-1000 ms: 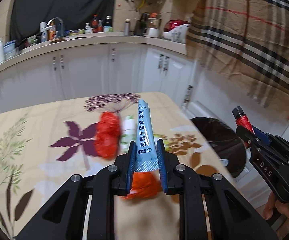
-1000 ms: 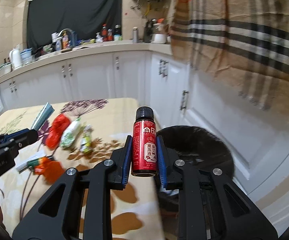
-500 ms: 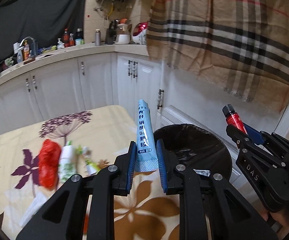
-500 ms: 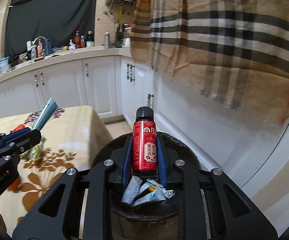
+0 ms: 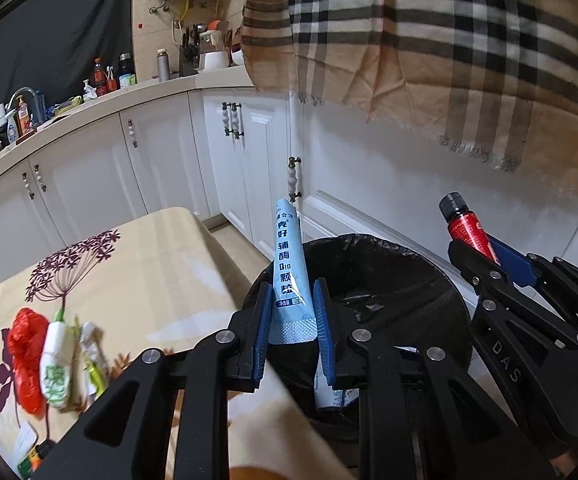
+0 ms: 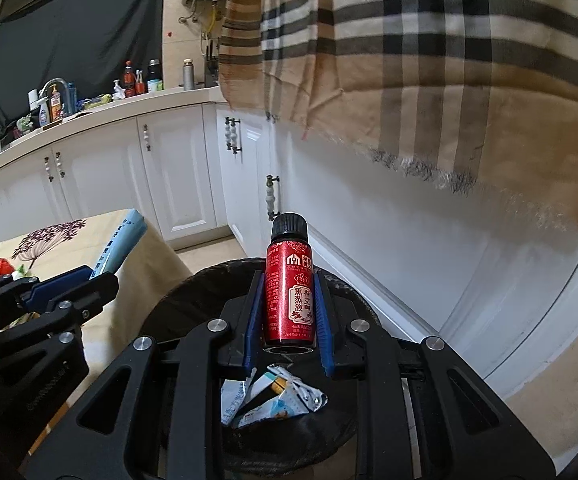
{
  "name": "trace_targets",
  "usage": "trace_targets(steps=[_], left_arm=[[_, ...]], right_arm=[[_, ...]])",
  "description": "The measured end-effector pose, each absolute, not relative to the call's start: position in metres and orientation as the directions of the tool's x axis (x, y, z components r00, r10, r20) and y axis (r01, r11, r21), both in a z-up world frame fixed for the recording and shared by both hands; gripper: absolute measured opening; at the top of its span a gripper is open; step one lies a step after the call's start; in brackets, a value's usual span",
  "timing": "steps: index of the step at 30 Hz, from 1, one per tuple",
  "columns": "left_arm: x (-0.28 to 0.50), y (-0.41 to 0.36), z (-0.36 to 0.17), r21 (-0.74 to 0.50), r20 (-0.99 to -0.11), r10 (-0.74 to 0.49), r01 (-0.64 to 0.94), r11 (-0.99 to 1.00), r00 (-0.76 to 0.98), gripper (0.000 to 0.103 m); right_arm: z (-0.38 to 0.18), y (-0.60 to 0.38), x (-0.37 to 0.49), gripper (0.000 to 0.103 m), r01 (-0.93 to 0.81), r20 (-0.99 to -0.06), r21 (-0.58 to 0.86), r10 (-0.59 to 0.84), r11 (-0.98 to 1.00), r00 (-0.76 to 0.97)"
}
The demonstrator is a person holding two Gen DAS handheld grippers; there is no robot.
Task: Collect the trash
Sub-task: 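Carry the red can and blue tube over the black bin and open both tools, then move both open tools back over the table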
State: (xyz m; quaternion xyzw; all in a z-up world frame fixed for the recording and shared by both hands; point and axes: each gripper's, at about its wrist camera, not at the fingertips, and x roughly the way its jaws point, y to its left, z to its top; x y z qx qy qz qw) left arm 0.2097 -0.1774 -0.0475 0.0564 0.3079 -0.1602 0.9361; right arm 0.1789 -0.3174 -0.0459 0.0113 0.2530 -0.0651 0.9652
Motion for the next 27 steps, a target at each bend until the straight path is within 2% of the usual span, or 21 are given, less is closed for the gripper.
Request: trace_targets(steps=[3,4,5,7,19,21,23,27], left_arm=[[0.221,-0.185,-0.053,-0.007,-0.628,-0.273,0.345,0.938,0.729,0.023],[0.225,-0.187,-0.054,-0.012,-0.641,-0.278,0.352,0.936,0.716,0.024],[0.229,-0.189,-0.056,-0.014,-0.654,-0.278,0.356,0.934,0.704,0.033],[0.235,-0.19,-0.056,-0.018,-0.661,-0.27,0.344,0.939,0.7,0.045],[0.22,-0.157,-0.048,-0.032,-0.643,-0.242,0.29,0.957,0.727,0.053],[0.215,-0.149,-0.044,-0.034,-0.637,-0.238,0.282,0.959,0.733,0.054],[0.208,-0.14,-0.041,-0.032,-0.631,-0.23,0.272,0.962,0.741,0.055],[0.191,-0.116,-0.035,-0.028,-0.622,-0.212,0.248,0.968,0.754,0.057]], right_arm=[[-0.051,-0.325,0.187,0.023,0.139,-0.493,0.002,-0.12,0.99,0.862],[-0.053,-0.326,0.191,0.026,0.137,-0.495,0.007,-0.115,0.991,0.861],[-0.055,-0.328,0.194,0.036,0.14,-0.498,0.012,-0.116,0.99,0.86],[-0.058,-0.331,0.197,0.042,0.158,-0.498,0.012,-0.131,0.987,0.857],[-0.058,-0.325,0.184,0.043,0.17,-0.512,0.016,-0.138,0.985,0.848],[-0.053,-0.321,0.177,0.046,0.165,-0.51,0.018,-0.132,0.986,0.85],[-0.049,-0.316,0.169,0.055,0.165,-0.504,0.022,-0.131,0.986,0.854],[-0.04,-0.3,0.155,0.056,0.14,-0.502,0.031,-0.105,0.99,0.859]])
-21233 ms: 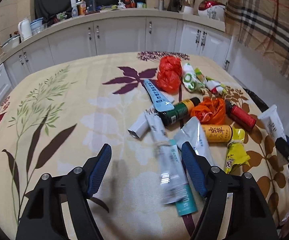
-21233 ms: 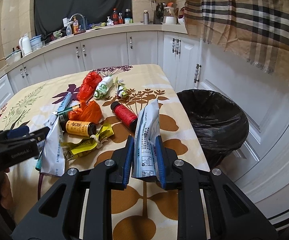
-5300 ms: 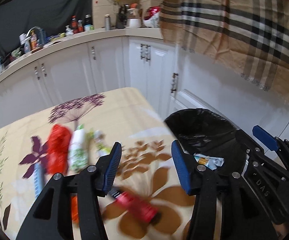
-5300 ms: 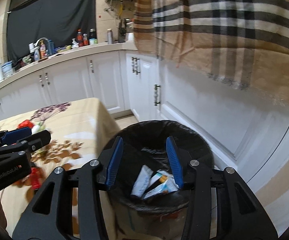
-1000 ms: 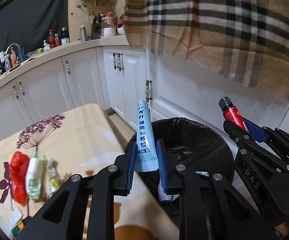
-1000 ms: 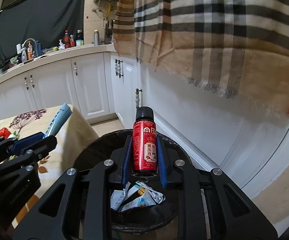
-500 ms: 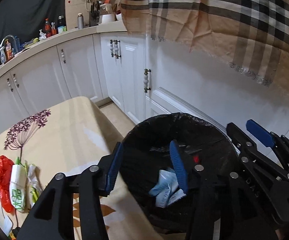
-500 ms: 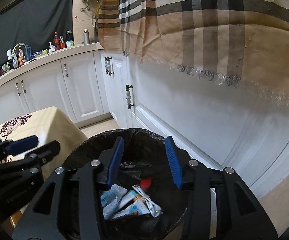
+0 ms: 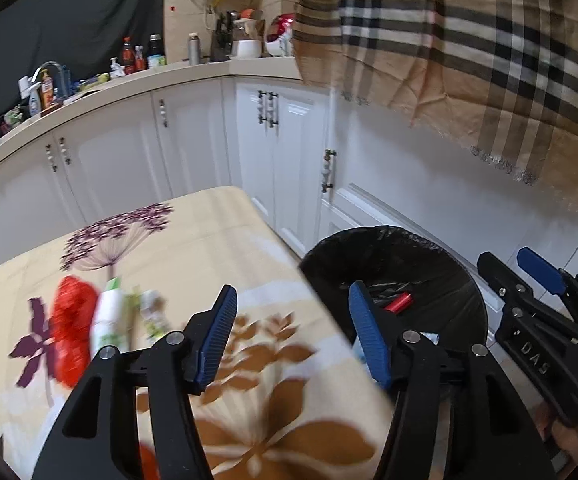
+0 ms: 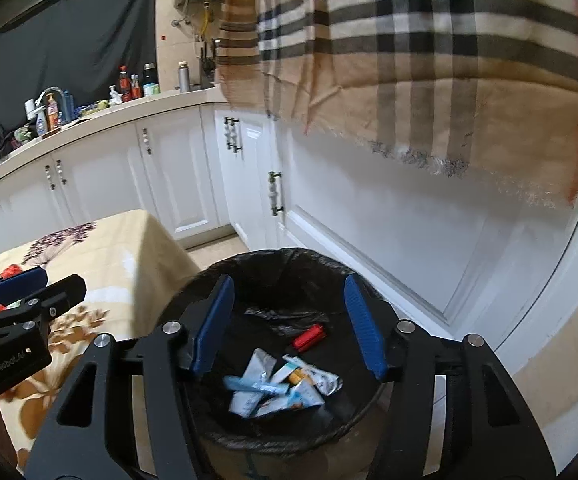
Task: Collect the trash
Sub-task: 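Move both open tools back over the table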
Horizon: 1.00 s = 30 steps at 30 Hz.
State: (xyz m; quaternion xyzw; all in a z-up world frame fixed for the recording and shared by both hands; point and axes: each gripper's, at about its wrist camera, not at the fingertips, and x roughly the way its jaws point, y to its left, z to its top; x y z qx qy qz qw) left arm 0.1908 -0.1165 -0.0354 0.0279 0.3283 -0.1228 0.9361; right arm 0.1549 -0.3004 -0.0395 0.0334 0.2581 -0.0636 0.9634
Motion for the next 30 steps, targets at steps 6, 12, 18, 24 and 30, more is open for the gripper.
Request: trace_targets(steps=[6,12,18,24,30], left_arm=[[0.166,-0.072,-0.032,-0.028,-0.617,-0.162,0.184,0.983,0.77,0.059],[0.139,-0.021,-0.034,-0.013,-0.618,-0.079,0.09,0.996,0.782,0.061],[0.118,0.03,-0.039,-0.006,-0.628,0.002,-0.007,1.0,0.778,0.065],[0.103,0.066,-0.048,0.002,-0.643,0.059,-0.075,0.997,0.764,0.066],[0.092,0.1,-0.058,0.001,-0.659,0.104,-0.138,0.99,0.745,0.066]], right_arm=[[-0.028,-0.267,0.138,0.056,0.067,-0.499,0.044,-0.036,0.997,0.866],[-0.022,-0.223,0.128,0.056,-0.026,-0.502,0.053,0.049,0.998,0.863],[-0.023,-0.179,0.119,0.057,-0.118,-0.512,0.043,0.124,0.992,0.85],[-0.028,-0.138,0.112,0.058,-0.202,-0.535,0.043,0.194,0.978,0.822],[-0.034,-0.1,0.107,0.064,-0.278,-0.562,0.044,0.254,0.96,0.787]])
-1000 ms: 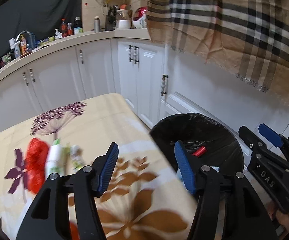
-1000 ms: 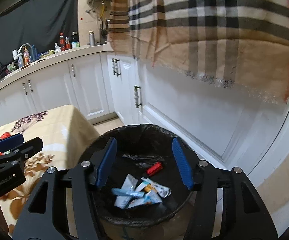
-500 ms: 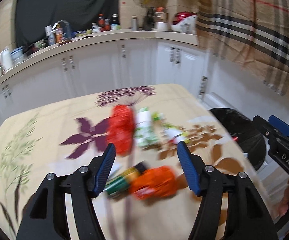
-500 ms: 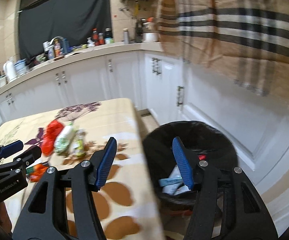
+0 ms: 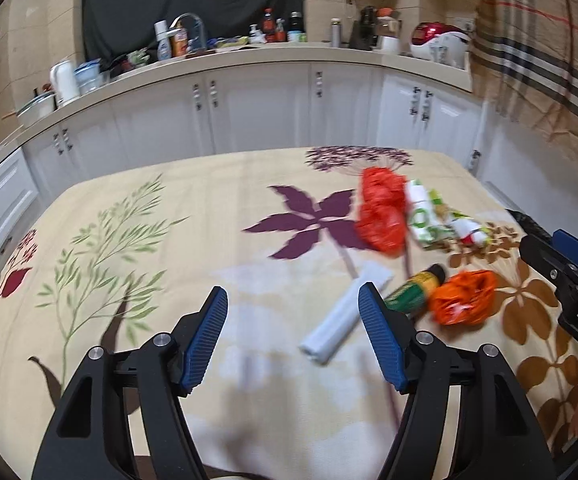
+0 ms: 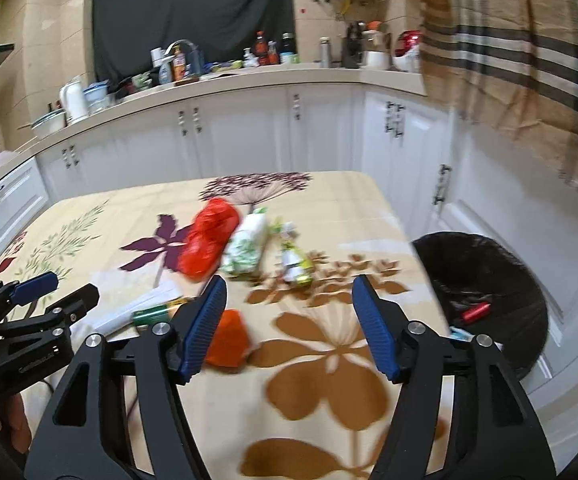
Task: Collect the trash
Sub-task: 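Move both open tools back over the table, then grasp the orange plastic bag with the right tool while the left tool grasps the white strip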
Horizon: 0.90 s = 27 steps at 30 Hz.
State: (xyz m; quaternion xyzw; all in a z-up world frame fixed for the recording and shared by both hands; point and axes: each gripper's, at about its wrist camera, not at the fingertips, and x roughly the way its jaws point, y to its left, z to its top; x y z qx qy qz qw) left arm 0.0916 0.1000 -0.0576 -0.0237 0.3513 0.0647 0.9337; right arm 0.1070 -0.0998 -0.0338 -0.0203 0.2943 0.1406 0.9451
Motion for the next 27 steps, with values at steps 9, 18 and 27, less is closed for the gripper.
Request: trace_targets(steps=[9,18,27], left_arm=[[0.085,0.127,-0.062,-0.011,-0.672,0.124,-0.178,0.984,0.73,0.069],[0.089,0.122,-0.065,-0.019,-0.684,0.079,-0.126,0.992,0.725,0.069],[0.096,0.104,-0.068,-0.001,-0.705,0.044,-0.063,0.998,0.708,0.069]], right_arm=[[-0.049,-0.062,0.109,0.074,-0.351,-0.63,0.042,0.298,0.935,0.717],[-0.065,-0.052,0.121,0.069,-0.368,-0.717,0.029,0.275,0.93,0.641],[-0.064,-0.06,0.117,0.051,-0.366,-0.709,0.028,0.276,0.93,0.649]])
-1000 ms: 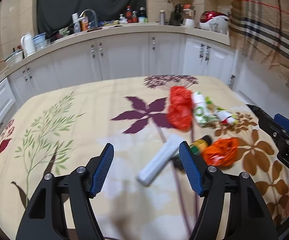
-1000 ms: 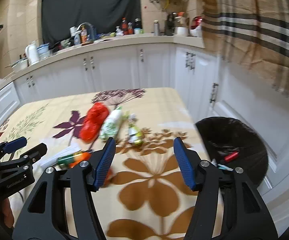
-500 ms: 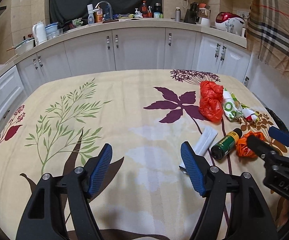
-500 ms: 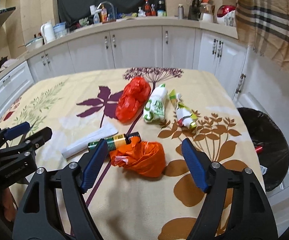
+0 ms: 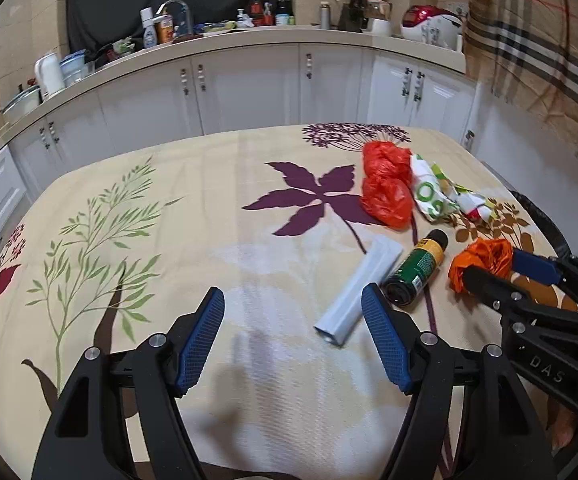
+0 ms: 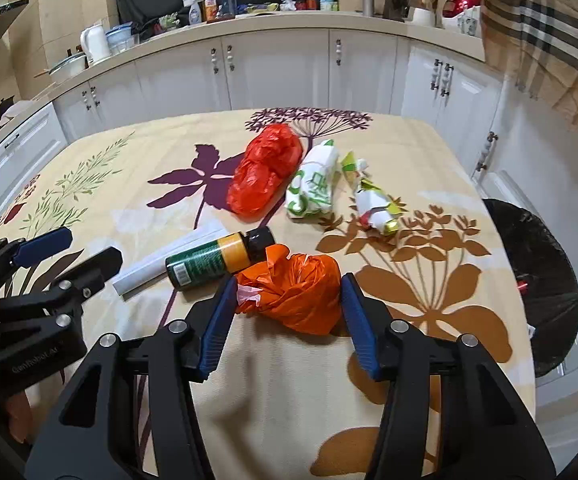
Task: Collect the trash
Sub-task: 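Grasp the orange plastic bag with the right tool while the left tool grasps the white strip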
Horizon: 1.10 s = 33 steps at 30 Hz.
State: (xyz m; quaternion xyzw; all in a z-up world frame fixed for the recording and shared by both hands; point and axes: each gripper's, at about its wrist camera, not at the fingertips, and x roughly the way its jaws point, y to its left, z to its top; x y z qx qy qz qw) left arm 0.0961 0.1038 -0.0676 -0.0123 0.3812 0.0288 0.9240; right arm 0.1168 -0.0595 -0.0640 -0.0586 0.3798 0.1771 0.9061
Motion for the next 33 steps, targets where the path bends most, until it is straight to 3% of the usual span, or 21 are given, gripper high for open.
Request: trace_targets(steps=[10,21,24,33], left_arm=[[0.111,0.083,-0.076,0.039,-0.74,0.017,0.019,0.999,0.673,0.069],[0.12,0.076,-0.087,0.026,-0.774,-0.033,0.084,0.996,0.633,0.033],[0.118,0.07,-0.087,0.049,-0.771,-0.032,0.109,0.993,0.637,0.019],[0.112,0.075,-0.081,0.02,-0.754,-0.028,0.066,0.998,0.656,0.012]], right_arm=[[-0.055,-0.096,0.119,0.05,-0.292,-0.68,0.014,0.223,0.956,0.698],[-0.057,-0.114,0.122,0.05,-0.266,-0.681,0.034,0.217,0.963,0.699],[-0.057,-0.114,0.122,0.051,-0.267,-0.679,0.036,0.22,0.963,0.701],[-0.052,-0.115,0.116,0.05,-0.267,-0.655,0.029,0.22,0.963,0.723]])
